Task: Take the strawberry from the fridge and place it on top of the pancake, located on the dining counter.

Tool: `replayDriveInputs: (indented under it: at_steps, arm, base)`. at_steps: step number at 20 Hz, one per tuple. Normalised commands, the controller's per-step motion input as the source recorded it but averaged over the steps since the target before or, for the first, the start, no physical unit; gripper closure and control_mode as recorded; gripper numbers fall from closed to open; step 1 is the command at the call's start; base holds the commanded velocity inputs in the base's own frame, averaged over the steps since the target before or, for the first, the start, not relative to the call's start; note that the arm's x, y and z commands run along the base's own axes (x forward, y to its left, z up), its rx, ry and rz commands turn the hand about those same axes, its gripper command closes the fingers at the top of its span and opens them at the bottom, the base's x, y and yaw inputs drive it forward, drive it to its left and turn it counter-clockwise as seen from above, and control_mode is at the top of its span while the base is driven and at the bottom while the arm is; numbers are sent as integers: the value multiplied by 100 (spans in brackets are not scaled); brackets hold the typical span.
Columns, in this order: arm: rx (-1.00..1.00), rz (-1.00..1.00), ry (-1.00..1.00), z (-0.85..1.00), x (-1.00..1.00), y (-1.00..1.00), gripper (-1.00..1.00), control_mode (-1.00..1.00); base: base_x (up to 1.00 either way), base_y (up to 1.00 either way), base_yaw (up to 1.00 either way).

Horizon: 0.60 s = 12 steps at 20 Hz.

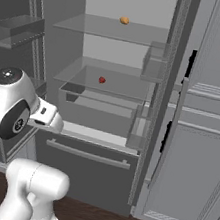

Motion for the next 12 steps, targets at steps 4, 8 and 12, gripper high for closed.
replayDriveInputs:
  at_steps: [4, 8, 12]
  arm:
    - [0, 0, 0, 0, 0, -1, -100, -100]
    - [0, 0, 0, 0, 0, 0, -100, -100]
    - [0, 0, 0, 0, 0, 0, -100, -100]
  base:
    - [0, 0, 0]
    - [0, 0, 0]
    - [0, 0, 0]
